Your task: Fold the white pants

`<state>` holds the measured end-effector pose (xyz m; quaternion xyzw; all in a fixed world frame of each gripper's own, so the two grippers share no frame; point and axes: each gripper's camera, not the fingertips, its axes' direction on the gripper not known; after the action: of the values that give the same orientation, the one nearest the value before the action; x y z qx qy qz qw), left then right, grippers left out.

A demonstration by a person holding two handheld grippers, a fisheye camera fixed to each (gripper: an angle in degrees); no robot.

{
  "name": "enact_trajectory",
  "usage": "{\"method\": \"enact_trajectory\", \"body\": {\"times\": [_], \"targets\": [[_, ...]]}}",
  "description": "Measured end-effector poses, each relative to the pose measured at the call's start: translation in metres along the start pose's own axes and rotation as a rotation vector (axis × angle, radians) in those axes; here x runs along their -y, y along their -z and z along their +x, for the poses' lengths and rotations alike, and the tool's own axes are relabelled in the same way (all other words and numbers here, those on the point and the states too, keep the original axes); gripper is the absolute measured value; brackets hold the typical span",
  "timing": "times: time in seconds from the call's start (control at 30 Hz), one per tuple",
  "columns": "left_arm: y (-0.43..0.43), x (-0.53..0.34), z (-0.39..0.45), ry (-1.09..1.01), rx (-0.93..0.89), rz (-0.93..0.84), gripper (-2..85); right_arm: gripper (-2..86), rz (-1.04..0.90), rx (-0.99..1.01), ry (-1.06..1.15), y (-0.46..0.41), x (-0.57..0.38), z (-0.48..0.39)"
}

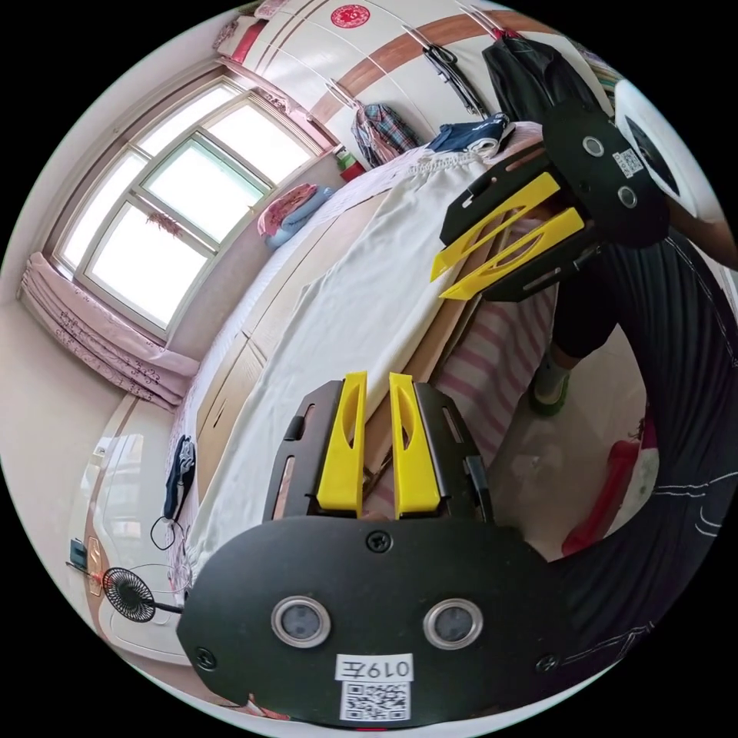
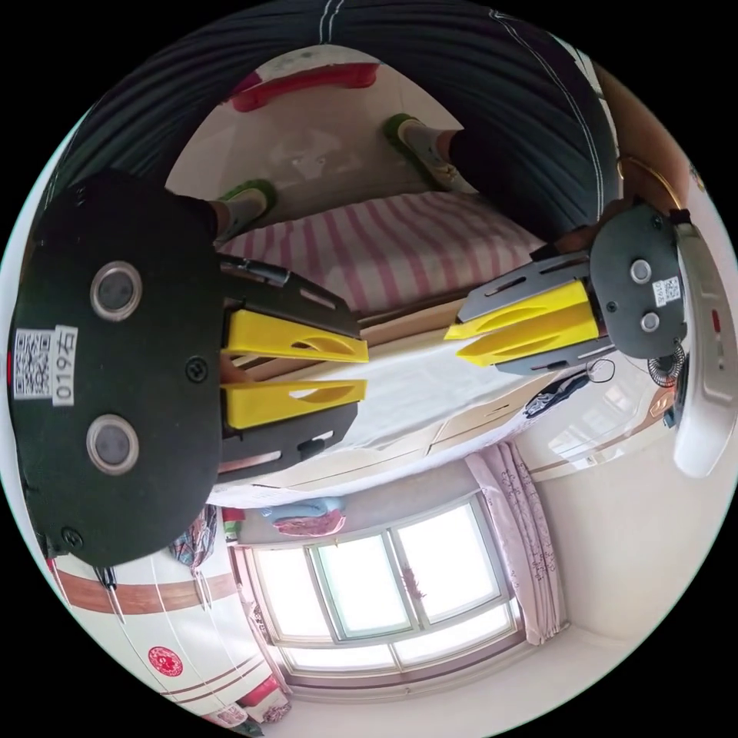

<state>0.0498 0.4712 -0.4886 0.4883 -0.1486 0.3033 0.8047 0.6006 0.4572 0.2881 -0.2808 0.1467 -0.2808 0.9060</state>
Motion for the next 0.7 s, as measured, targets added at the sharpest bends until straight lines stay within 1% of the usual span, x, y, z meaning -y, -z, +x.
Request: {"method": "enact_trajectory", "body": {"times": [0.07, 0.17, 0.4, 0.53, 0.7], "targets": [[-0.002, -0.006, -0.001, -0.005, -0.022, -0.007, 3.7, 5.5, 0.005, 0.032, 0.008, -0.009, 0.016, -0.006], [-0.007, -0.011, 0.0, -0.006, -0.007, -0.018, 4.3, 6.2, -0.001, 0.062, 0.016, -0.021, 0.032, -0.012], [-0.018, -0.021, 0.007, -0.019, -0.027, -0.028, 2.2, 5.8, -0.003, 0.08, 0.027, -0.038, 0.053, -0.025], [-0.022, -0.026, 0.014, -0.042, -0.034, -0.036, 1.6, 4.1, -0.012, 0.09, 0.033, -0.048, 0.06, -0.032], [-0.023, -0.035, 0.014, -0.004, -0.034, -0.026, 1.3, 0.8, -0.011, 0.099, 0.02, -0.056, 0.066, -0.036]]}}
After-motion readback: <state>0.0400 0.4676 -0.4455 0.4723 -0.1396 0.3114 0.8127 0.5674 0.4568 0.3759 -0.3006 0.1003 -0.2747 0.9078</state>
